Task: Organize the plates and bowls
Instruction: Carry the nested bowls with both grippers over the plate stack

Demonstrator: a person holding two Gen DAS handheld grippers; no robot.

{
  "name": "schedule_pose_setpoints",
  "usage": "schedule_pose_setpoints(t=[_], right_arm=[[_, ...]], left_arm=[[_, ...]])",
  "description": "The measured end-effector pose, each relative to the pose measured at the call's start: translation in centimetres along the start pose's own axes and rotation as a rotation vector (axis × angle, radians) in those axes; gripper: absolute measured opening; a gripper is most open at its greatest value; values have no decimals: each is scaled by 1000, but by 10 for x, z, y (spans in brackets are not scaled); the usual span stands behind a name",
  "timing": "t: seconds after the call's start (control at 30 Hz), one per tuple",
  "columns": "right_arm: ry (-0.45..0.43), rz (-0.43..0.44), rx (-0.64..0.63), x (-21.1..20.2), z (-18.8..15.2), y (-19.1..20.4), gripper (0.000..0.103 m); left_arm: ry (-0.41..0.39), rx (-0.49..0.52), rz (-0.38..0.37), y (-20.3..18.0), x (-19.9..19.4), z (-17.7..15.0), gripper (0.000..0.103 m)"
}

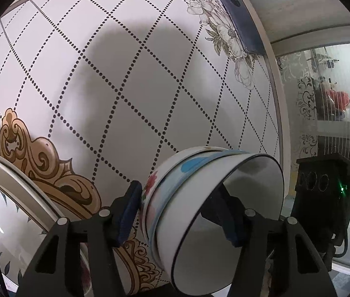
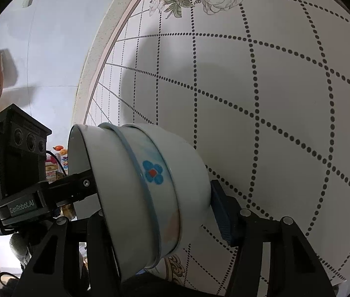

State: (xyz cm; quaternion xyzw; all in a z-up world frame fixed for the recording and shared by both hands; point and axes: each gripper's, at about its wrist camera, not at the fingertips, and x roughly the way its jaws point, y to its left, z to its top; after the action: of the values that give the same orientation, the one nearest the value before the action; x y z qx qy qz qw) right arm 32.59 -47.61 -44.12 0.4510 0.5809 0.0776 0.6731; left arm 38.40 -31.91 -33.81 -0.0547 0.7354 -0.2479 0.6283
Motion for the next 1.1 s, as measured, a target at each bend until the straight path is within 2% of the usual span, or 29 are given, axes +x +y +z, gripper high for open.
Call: schedule_pose_setpoints(t=[0.27, 0.57, 0.87, 1.1], right_arm=[[0, -20, -33, -8, 1, 11, 59], [35, -10, -100, -1, 8, 58, 59], [123, 34, -185, 36, 3, 120, 59], [228, 52, -281, 86, -11, 168, 59]], left_arm=[[-30, -10, 3, 9, -18, 0, 56], [-69, -61, 19, 36, -64, -8, 56], [-148, -171, 39, 98, -123, -33, 56], [-188, -307, 51, 158, -146, -63, 56]])
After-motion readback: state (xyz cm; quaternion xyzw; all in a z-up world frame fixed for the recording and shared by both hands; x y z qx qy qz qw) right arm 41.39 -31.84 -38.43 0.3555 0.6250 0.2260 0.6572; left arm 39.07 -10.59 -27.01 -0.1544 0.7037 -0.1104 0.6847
